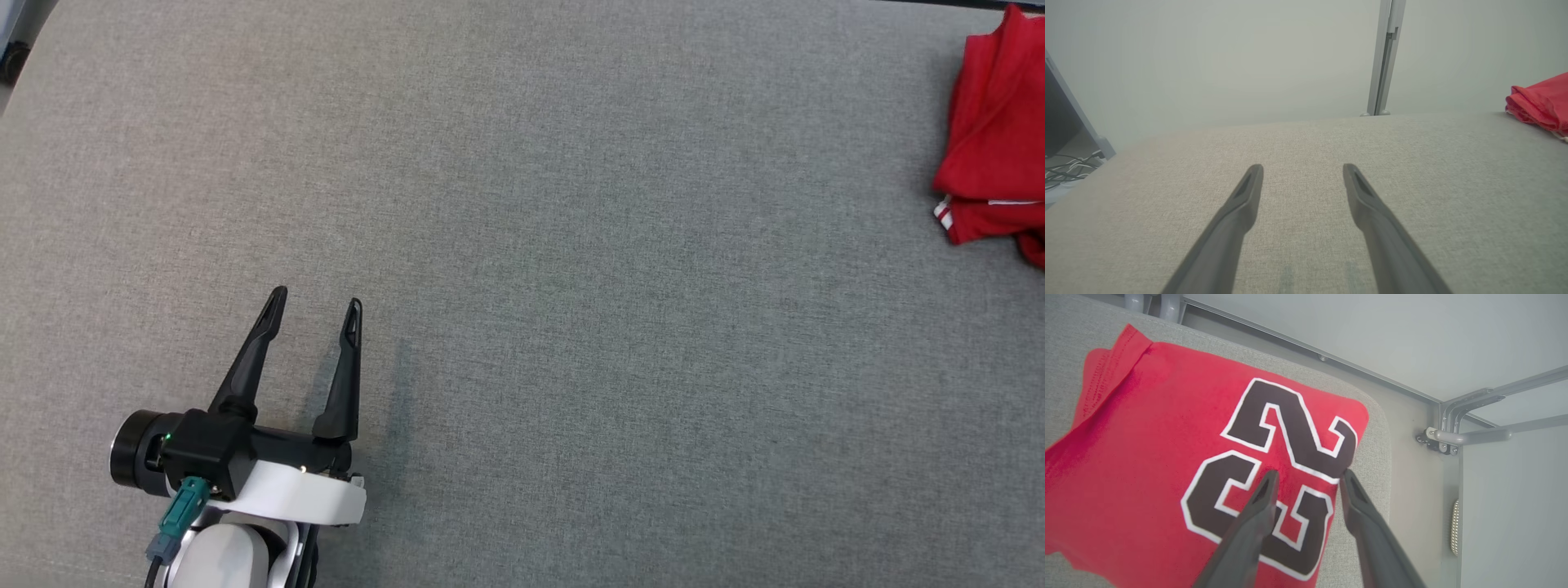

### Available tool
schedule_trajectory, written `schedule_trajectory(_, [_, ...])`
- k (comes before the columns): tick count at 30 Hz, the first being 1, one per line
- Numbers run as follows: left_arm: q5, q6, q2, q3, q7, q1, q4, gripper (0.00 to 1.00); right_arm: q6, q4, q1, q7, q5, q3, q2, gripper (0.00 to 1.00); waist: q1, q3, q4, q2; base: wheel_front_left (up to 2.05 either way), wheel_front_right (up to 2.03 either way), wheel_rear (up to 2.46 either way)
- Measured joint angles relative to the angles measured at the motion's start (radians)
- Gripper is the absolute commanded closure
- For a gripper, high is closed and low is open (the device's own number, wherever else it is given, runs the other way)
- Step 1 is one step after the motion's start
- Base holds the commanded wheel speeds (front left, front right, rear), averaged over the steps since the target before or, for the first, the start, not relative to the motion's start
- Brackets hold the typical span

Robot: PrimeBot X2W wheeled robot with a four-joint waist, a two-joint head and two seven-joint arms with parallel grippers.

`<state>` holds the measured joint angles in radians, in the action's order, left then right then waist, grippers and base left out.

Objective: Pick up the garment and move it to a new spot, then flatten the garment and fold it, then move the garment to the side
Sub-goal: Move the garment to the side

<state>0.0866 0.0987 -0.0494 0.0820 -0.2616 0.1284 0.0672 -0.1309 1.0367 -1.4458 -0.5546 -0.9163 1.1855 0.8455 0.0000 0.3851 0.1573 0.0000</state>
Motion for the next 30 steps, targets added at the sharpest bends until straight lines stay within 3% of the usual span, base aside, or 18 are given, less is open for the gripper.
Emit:
schedule_trajectory(1, [0.001,0.0,-0.001,-0.002,0.0,0.0,0.001,0.0,0.0,-0.001,0.0,0.001,0.002,0.006,-0.002,0.0,0.0,-0.004,-0.002,0.0,0.0,0.0,0.0])
schedule_trajectory(7, [0.003,-0.003,0.0,-0.002,0.0,0.0,0.001,0.0,0.0,-0.02,-0.001,0.055,0.019,0.029,-0.012,0.0,0.0,-0.03,-0.019,0.0,0.0,0.0,0.0])
schedule_trajectory(13, [0.009,-0.012,0.0,-0.002,0.0,-0.005,0.004,0.0,0.0,-0.064,0.029,0.31,-0.064,-0.04,-0.065,0.0,0.0,-0.07,-0.039,0.0,0.0,0.0,0.0])
schedule_trajectory(23, [0.009,-0.013,0.0,-0.027,0.0,-0.053,0.009,0.0,0.0,-0.094,0.252,0.705,-0.179,-0.104,-0.164,0.0,-0.0001,-0.17,-0.072,0.0,0.0,0.0,0.0])
schedule_trajectory(30, [0.008,-0.016,0.0,-0.046,0.0,-0.083,0.006,0.0,0.0,-0.134,0.381,0.812,-0.195,-0.147,-0.232,0.0,0.0,-0.224,-0.109,0.0,0.0,0.0,0.0])
